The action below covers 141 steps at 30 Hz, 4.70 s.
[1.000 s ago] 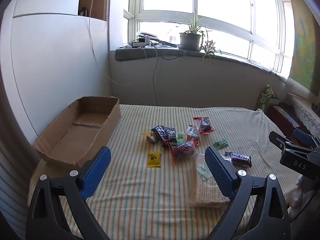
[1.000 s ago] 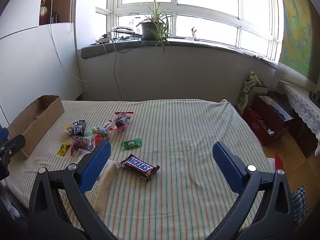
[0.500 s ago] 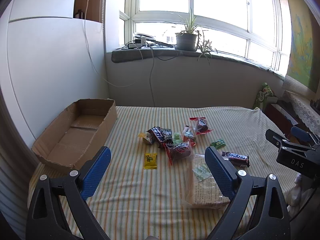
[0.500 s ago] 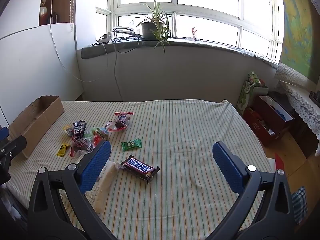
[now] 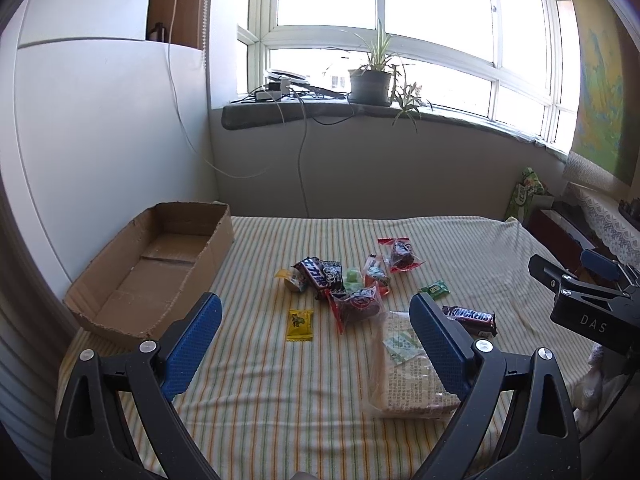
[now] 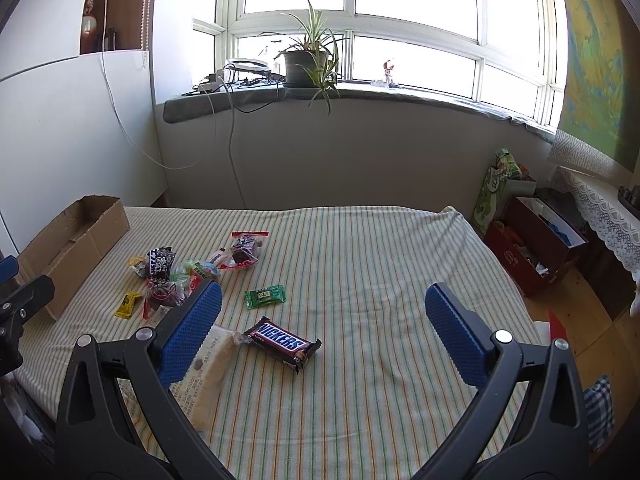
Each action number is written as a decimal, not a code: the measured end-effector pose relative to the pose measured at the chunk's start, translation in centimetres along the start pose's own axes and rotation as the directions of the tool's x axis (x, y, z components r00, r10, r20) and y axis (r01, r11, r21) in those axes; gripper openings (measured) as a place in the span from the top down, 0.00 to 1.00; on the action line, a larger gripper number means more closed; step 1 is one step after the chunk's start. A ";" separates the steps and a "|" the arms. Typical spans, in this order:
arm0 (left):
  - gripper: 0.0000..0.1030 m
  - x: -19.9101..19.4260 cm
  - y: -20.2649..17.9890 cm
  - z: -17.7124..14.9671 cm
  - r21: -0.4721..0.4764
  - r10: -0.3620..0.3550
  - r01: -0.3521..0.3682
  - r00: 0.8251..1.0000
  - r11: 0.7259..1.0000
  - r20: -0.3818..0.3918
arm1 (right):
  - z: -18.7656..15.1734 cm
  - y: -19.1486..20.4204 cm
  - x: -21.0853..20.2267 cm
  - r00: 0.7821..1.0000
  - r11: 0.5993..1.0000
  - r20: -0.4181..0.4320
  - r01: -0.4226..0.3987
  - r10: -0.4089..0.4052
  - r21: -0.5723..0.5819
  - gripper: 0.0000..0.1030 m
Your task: Organize snacks
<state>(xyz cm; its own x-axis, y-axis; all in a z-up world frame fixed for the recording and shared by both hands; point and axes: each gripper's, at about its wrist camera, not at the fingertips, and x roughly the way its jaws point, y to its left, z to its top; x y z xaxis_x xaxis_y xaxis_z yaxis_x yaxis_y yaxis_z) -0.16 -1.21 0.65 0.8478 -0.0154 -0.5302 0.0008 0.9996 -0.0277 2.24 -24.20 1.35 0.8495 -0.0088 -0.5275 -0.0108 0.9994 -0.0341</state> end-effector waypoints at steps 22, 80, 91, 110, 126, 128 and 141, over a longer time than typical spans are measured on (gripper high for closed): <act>0.08 0.3 0.4 -0.4 -0.010 -0.012 0.012 1.000 1.000 -0.003 | 0.0 -0.3 0.3 1.000 1.000 0.002 0.019 -0.019 -0.003 0.00; 0.47 8.4 1.6 -6.1 -0.405 -0.519 0.384 0.798 0.830 -0.308 | -7.3 2.9 7.6 0.723 0.806 -0.366 -0.476 0.586 0.352 0.48; 0.57 8.8 0.5 -6.4 -0.386 -0.548 0.419 0.767 0.822 -0.335 | -7.5 3.4 8.9 0.673 0.775 -0.388 -0.503 0.629 0.383 0.57; 0.60 5.9 2.1 -4.3 -0.278 -0.448 0.377 0.855 0.883 -0.262 | -4.2 7.1 7.8 0.662 0.769 -0.394 -0.580 0.637 0.270 0.63; 0.60 4.5 11.4 -1.7 -0.324 -0.307 0.255 0.944 0.911 -0.123 | 1.1 17.9 8.3 0.602 0.687 -0.387 -0.715 0.698 0.129 0.63; 0.60 4.4 12.6 -1.6 -0.331 -0.285 0.234 0.952 0.914 -0.115 | 1.5 19.5 8.6 0.588 0.673 -0.394 -0.731 0.707 0.117 0.63; 0.60 4.4 18.4 -1.1 -0.376 -0.153 0.114 0.985 0.919 -0.077 | 3.5 28.3 10.3 0.510 0.589 -0.424 -0.805 0.748 0.069 0.63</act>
<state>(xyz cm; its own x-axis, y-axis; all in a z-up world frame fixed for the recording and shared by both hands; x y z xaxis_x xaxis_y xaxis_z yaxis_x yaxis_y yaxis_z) 3.00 17.13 -3.10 0.7945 -0.1701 -0.5829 -0.1024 0.9087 -0.4047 12.49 4.08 -2.08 0.2017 0.7286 -0.6545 -0.6540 0.5977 0.4638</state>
